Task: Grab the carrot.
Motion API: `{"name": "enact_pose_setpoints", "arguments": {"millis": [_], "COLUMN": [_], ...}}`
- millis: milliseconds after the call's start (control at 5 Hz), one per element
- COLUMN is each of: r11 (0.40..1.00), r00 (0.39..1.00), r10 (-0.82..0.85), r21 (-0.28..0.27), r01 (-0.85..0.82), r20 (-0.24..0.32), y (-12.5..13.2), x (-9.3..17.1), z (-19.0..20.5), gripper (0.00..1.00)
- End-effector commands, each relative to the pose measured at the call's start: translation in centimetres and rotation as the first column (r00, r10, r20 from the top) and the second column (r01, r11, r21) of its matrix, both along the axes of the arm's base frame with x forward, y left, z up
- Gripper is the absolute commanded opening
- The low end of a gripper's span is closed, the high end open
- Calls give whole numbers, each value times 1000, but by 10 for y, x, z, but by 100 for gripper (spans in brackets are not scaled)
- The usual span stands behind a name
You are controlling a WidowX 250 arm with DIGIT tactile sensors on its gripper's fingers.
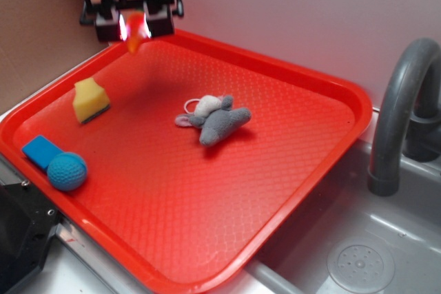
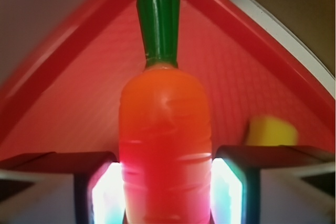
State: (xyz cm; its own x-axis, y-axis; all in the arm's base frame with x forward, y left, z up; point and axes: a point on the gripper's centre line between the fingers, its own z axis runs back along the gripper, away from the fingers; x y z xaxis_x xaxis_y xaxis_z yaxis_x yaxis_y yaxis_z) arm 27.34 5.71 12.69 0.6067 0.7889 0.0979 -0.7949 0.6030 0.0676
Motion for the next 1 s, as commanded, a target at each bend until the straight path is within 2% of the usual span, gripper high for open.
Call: {"name": "enact_pose_setpoints", "arguments": {"millis": [0, 200, 400, 600, 800], "r11": [989, 982, 902, 820, 835], "r00": [988, 978, 888, 816, 830], "r10": [-148, -188, -412, -548, -529], "r21": [-23, 19, -47, -71, -65], "r01": [149, 187, 429, 567, 546], "r20": [38, 88, 203, 184, 177], "y": [-38, -51, -53, -39, -39], "x": [-27, -54, -57, -53, -55], "z": [67, 84, 86, 74, 72], "gripper": [0, 0, 0, 0, 0]}}
